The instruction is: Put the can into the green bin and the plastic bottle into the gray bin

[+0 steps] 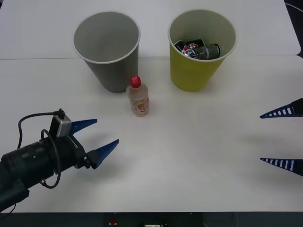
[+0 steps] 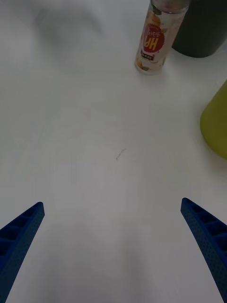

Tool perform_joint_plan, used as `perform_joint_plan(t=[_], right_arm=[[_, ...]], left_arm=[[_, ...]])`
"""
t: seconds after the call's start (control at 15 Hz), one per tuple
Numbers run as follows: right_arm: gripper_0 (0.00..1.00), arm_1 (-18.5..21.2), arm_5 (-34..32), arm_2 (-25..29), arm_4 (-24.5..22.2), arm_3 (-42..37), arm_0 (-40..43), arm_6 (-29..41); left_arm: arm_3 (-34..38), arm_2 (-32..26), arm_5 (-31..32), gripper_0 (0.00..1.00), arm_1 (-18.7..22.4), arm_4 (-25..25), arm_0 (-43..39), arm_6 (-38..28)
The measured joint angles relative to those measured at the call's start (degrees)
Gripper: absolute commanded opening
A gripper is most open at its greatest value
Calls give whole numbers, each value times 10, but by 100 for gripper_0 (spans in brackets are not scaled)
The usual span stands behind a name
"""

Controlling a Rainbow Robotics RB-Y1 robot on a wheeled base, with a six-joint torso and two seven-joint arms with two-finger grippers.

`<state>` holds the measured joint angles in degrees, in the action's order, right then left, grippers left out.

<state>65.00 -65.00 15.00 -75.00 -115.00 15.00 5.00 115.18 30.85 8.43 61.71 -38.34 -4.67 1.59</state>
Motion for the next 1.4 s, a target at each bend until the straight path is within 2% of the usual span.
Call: perform_joint_plan(t=[0.33, 0.53, 1.0, 1.4], right_arm=[[100, 0, 0, 0, 0, 0, 0, 0], [100, 0, 0, 0, 0, 0, 0, 0], [100, 0, 0, 0, 0, 0, 0, 0], [100, 0, 0, 0, 0, 0, 0, 0]], left_arm=[[-3, 58, -112, 100, -66, -12, 40, 4], [-26, 86, -167, 100, -113, -70, 67, -4], [-136, 89, -178, 100, -242, -162, 116, -23], [-199, 87, -190, 100, -301, -212, 155, -36]])
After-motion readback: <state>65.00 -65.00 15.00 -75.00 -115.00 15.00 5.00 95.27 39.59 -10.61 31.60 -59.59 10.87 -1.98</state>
